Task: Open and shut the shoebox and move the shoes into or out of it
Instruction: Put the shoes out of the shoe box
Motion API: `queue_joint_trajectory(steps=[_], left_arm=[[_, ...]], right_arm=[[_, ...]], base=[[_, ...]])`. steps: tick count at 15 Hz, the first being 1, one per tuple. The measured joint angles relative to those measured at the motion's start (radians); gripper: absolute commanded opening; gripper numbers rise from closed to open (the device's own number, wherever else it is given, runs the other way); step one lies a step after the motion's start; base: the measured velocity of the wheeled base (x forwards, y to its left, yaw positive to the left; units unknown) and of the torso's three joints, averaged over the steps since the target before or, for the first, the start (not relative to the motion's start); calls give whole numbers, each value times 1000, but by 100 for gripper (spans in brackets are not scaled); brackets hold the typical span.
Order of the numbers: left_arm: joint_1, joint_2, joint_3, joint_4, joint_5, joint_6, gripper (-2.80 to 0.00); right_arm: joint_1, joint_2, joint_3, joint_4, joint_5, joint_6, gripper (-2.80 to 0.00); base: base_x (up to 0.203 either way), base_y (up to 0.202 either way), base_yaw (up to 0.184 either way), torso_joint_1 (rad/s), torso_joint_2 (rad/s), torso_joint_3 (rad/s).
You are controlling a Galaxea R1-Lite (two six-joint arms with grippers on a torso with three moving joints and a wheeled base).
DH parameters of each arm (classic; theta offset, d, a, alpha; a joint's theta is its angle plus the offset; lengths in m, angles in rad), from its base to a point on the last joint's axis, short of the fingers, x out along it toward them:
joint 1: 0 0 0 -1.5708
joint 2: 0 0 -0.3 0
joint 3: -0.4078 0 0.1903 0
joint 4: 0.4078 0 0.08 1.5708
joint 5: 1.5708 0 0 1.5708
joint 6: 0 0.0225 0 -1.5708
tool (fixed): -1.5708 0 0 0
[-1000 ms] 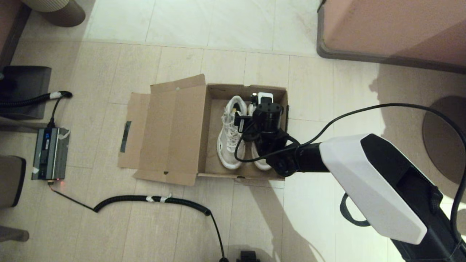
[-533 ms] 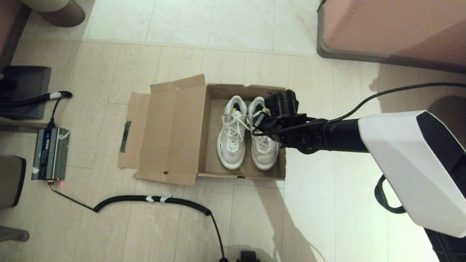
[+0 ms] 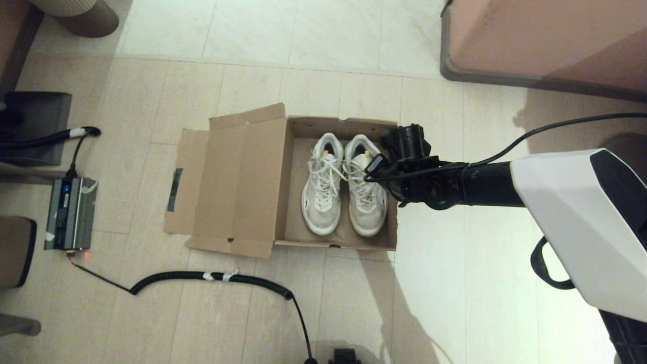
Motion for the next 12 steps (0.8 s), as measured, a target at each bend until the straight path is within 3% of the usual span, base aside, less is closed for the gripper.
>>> queue_joint_trajectory(steps=[3, 8, 12], left_arm=[[0, 0, 0, 0, 0, 0, -280], [0, 0, 0, 0, 0, 0, -280], [0, 0, 0, 0, 0, 0, -280]], right_arm=[[-26, 30, -12, -2, 25, 126, -280], [-32, 63, -46, 2, -29, 130, -280], [-30, 71, -49, 9, -90, 202, -280]], base=[[0, 0, 0, 0, 0, 0], [0, 0, 0, 0, 0, 0], [0, 0, 0, 0, 0, 0]])
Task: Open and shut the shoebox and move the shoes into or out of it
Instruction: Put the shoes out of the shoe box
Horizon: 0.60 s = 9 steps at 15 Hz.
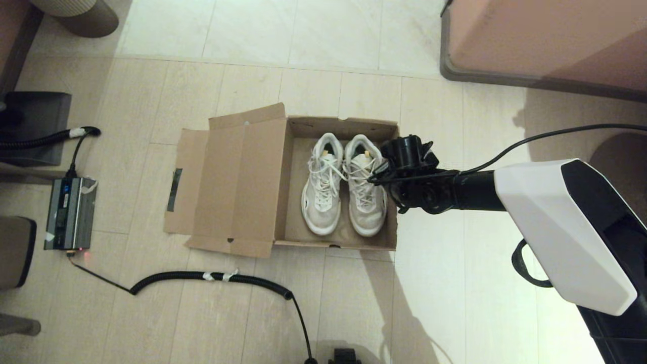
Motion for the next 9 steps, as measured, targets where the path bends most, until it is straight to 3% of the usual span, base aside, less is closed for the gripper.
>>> queue_joint_trajectory(steps=[4, 9], left_arm=[[0, 0, 0, 0, 0, 0, -280], [0, 0, 0, 0, 0, 0, -280]], right_arm=[[-1, 2, 0, 3, -10, 79, -280], [-7, 18, 1, 21, -14, 79, -280]], base=[[0, 0, 0, 0, 0, 0], [0, 0, 0, 0, 0, 0]])
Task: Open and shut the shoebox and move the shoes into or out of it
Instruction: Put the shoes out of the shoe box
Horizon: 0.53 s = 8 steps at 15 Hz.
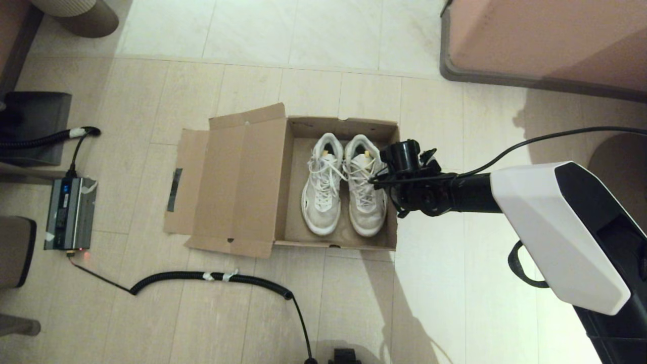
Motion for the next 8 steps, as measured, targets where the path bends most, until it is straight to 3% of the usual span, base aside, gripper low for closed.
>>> queue_joint_trajectory(steps=[8], left_arm=[[0, 0, 0, 0, 0, 0, -280]], right_arm=[[-46, -15, 22, 62, -30, -70, -280]], base=[[0, 0, 0, 0, 0, 0]])
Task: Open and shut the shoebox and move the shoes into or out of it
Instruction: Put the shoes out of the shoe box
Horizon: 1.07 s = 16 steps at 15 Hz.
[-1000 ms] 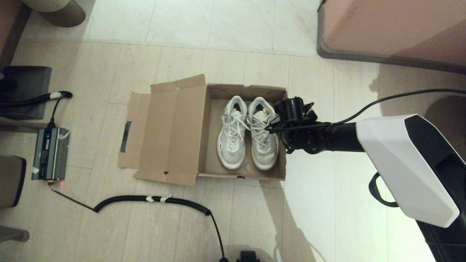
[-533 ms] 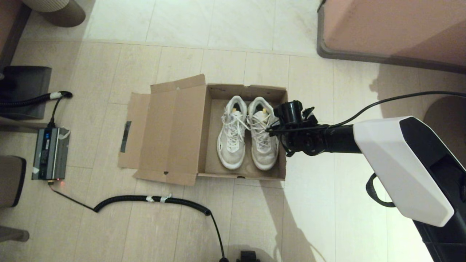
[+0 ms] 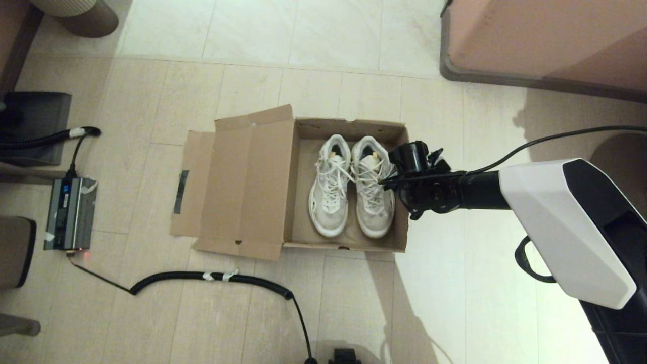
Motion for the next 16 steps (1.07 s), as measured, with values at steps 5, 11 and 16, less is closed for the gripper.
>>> queue_joint_trajectory(steps=[5, 11, 16], left_arm=[[0, 0, 0, 0, 0, 0, -280], [0, 0, 0, 0, 0, 0, -280], [0, 0, 0, 0, 0, 0, -280]], right_arm=[[-51, -44, 75, -1, 1, -24, -280], [-118, -99, 130, -3, 17, -61, -280], [-44, -155, 112, -7, 74, -242, -280]], base=[[0, 0, 0, 0, 0, 0], [0, 0, 0, 0, 0, 0], [0, 0, 0, 0, 0, 0]])
